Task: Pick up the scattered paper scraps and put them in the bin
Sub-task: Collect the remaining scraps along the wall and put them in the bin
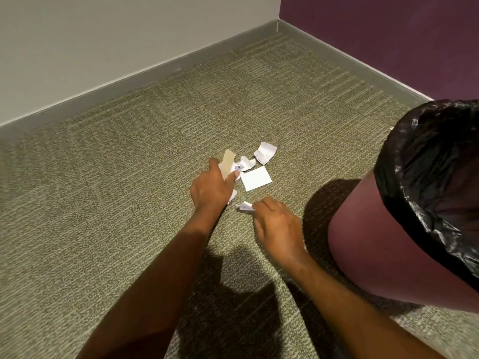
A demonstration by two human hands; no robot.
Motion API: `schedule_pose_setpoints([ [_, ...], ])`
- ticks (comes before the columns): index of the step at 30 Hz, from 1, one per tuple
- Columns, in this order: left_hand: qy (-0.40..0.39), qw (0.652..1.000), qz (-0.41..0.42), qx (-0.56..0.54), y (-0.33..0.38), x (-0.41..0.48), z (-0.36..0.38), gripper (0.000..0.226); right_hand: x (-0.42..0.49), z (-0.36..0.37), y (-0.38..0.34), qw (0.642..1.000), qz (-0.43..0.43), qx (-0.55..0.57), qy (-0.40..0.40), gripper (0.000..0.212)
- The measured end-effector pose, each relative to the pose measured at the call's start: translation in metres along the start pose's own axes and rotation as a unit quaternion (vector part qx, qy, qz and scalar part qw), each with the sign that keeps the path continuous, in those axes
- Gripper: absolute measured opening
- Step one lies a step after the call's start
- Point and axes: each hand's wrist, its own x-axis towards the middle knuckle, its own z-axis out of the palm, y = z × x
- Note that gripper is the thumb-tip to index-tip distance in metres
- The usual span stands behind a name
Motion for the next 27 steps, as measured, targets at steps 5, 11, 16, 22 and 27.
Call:
schedule_pose_setpoints([
  [5,-0.014,0.999,-0.003,0.036,0.000,0.001,0.002,0.053,0.018,-0.007,-0.001,0.997,0.060,0.025,-0.043,0.011],
  [11,0.026,0.999,0.044,0.010,-0.007,-0.014,-0.001,0.035,0.041,-0.017,-0.002,0.984,0.130,0.073,-0.098,0.016],
  [16,0.043,0.997,0.056,-0.030,-0.015,-0.053,-0.007,0.031,0.029,-0.014,-0.001,0.985,0.126,0.086,-0.078,0.013],
  [22,-0.031,0.928,-0.118,-0.351,-0.014,-0.106,-0.019,0.020,-0.005,-0.019,-0.022,0.837,0.313,0.445,-0.056,0.017],
  [27,-0.061,0.769,-0.169,-0.613,0.035,-0.141,-0.059,0.020,-0.023,-0.074,-0.062,0.667,0.304,0.679,-0.036,0.021],
])
